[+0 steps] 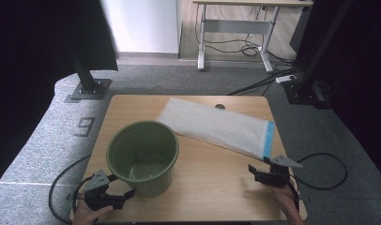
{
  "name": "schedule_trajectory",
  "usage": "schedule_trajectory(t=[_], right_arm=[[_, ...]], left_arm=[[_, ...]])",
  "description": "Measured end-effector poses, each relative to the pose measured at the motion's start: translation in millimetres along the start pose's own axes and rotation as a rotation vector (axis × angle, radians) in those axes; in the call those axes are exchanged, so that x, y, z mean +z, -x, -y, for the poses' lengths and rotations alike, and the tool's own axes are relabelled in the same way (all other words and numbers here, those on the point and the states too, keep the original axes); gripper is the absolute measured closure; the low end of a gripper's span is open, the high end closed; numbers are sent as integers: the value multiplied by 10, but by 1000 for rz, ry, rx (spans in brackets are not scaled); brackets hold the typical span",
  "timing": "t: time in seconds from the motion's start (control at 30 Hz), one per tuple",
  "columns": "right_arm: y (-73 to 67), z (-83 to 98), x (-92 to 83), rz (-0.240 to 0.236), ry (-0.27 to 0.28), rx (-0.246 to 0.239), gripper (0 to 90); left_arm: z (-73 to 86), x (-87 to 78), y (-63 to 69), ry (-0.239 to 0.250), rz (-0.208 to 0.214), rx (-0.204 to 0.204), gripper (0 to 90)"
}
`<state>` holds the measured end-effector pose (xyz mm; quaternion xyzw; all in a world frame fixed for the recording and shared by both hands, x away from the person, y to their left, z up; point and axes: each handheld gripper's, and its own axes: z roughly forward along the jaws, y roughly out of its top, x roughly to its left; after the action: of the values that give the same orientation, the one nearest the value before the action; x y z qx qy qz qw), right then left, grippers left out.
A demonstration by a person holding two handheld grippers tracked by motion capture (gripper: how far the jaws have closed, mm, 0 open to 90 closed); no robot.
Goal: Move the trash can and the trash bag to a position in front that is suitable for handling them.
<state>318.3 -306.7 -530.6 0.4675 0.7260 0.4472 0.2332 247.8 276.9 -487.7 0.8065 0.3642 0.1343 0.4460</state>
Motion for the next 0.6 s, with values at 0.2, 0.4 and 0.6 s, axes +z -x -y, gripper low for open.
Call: schedule_trajectory(t=[0.2,0.4,0.6], right_arm=[[-36,75,-89,12,-2,-7,187],[-95,150,-196,-3,-11,-56,191],[-100,250,-325,22,-21,-53,193]], left_arm=[[-112,154,-35,-3,39,33,127],[-262,345,-28,-19,66,74,141],[-407,572,17,-17,73,99,146]])
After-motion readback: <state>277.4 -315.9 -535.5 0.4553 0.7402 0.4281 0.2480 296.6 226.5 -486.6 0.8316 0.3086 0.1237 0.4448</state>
